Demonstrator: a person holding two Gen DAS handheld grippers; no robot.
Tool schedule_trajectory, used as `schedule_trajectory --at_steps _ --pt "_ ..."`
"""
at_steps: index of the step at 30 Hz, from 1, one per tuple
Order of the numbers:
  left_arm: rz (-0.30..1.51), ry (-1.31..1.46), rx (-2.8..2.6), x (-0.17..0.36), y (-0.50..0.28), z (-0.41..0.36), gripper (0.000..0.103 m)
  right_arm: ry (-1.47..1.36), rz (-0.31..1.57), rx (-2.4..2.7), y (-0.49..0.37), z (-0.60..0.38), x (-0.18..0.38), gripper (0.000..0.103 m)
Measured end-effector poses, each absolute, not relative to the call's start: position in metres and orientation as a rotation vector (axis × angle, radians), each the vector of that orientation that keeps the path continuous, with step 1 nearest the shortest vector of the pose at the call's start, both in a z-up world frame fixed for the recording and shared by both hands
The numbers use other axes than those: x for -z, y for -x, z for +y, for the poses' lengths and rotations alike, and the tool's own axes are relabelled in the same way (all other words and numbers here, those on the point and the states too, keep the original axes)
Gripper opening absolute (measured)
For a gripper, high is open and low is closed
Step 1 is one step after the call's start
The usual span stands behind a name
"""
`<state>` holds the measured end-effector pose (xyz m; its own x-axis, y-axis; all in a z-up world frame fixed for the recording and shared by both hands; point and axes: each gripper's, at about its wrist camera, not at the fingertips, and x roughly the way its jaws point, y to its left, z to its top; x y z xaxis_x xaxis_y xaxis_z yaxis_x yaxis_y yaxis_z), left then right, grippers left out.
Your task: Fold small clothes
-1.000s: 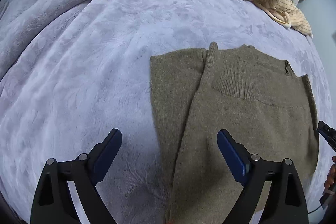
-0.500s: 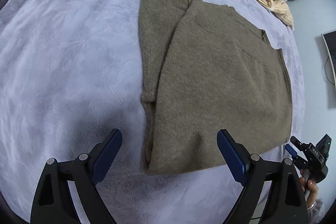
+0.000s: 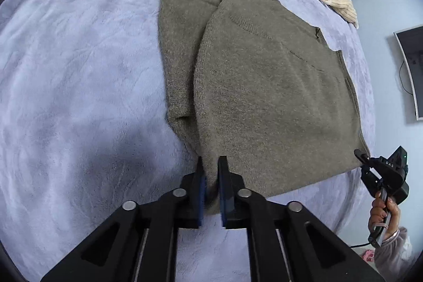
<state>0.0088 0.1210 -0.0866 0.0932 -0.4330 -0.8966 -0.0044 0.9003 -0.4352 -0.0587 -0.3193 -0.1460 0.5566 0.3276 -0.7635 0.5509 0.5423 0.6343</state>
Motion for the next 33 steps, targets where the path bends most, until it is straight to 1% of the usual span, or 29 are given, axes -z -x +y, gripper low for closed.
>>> schedule_trajectory --at_steps 3,7,11,19,23,33 --pt "1.459 0.366 0.309 0.093 -0.003 0.123 0.008 -0.953 1.048 0.157 0.056 -0.318 0.139 0.008" --pt "1.468 0.399 0.288 0.115 0.009 0.131 0.008 -0.839 1.130 0.182 0.044 -0.316 0.161 0.008" --pt "1.448 0.388 0.282 0.113 0.015 0.134 0.008 -0.755 1.150 0.177 0.037 -0.312 0.171 0.008" --pt "1.404 0.328 0.220 0.093 0.021 0.134 0.009 -0.651 1.199 0.238 0.046 -0.298 0.140 0.012" --pt "1.383 0.275 0.158 0.084 0.020 0.133 0.009 -0.621 1.199 0.260 0.055 -0.290 0.127 0.012" --pt "1.408 0.234 0.131 0.088 0.016 0.128 0.009 -0.545 1.178 0.216 0.045 -0.264 0.109 0.013"
